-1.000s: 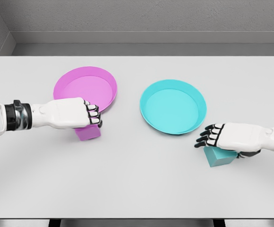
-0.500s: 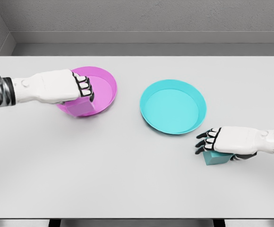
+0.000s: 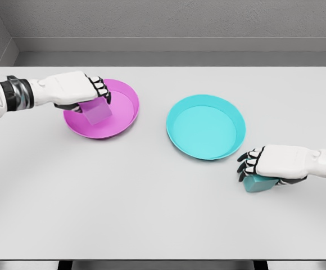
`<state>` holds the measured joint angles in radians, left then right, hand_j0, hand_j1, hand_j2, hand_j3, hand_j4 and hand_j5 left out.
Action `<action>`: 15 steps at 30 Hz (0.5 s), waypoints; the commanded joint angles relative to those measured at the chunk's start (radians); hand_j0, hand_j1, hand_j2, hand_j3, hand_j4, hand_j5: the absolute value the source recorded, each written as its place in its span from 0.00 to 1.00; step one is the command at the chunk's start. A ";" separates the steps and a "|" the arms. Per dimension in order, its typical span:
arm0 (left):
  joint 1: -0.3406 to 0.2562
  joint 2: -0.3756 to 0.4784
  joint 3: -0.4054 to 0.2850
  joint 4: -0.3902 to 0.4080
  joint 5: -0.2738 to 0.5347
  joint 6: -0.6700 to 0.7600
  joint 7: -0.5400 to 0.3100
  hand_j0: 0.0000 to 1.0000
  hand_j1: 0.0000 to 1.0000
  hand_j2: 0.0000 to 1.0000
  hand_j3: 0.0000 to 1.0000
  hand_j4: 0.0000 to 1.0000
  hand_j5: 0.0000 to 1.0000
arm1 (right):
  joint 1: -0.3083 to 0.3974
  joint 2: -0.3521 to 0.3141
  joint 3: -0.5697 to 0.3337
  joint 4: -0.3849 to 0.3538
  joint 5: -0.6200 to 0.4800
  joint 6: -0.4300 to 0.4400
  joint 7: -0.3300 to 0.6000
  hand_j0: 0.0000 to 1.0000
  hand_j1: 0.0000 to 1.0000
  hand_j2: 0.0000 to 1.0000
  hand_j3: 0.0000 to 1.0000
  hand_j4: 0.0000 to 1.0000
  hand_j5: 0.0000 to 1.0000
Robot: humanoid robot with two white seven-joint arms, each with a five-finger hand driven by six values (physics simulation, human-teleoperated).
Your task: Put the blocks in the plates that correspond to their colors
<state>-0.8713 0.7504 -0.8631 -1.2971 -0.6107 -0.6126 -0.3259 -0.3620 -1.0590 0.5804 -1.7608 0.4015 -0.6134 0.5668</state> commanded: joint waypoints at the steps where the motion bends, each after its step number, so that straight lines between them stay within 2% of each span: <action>1: 0.000 -0.017 0.001 0.022 0.011 0.002 -0.007 0.47 0.47 0.47 0.47 0.47 0.47 | 0.000 0.001 -0.004 0.000 -0.006 0.003 0.001 0.71 0.71 0.71 0.71 0.71 0.71; 3: 0.000 -0.017 0.003 0.028 0.016 0.002 -0.004 0.77 0.77 0.77 0.77 0.77 0.77 | 0.000 0.001 -0.024 0.001 -0.006 0.003 0.001 0.71 0.71 0.71 0.71 0.71 0.71; 5: 0.000 -0.017 0.003 0.028 0.016 0.002 -0.004 0.89 0.89 0.89 0.89 0.89 0.89 | -0.008 0.001 -0.025 0.001 -0.006 0.003 0.001 0.71 0.71 0.71 0.71 0.71 0.71; 12: -0.018 -0.016 0.004 0.036 0.028 0.002 -0.001 0.97 0.97 0.97 0.97 0.97 0.97 | -0.023 0.005 -0.053 0.001 -0.007 0.003 0.001 0.71 0.71 0.71 0.71 0.71 0.71; 14: -0.029 -0.006 0.004 0.039 0.074 0.002 -0.001 0.98 0.98 0.98 0.98 0.98 0.98 | -0.029 0.005 -0.066 0.001 -0.009 0.003 -0.002 0.71 0.71 0.71 0.71 0.71 0.71; 15: -0.031 0.000 0.004 0.039 0.107 0.002 0.001 0.99 0.99 0.99 0.99 0.99 0.99 | -0.035 0.005 -0.066 0.001 -0.047 0.003 0.001 0.71 0.71 0.71 0.71 0.71 0.71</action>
<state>-0.9020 0.7432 -0.8606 -1.2609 -0.5470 -0.6124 -0.3267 -0.4034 -1.0530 0.5223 -1.7592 0.3846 -0.6136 0.5659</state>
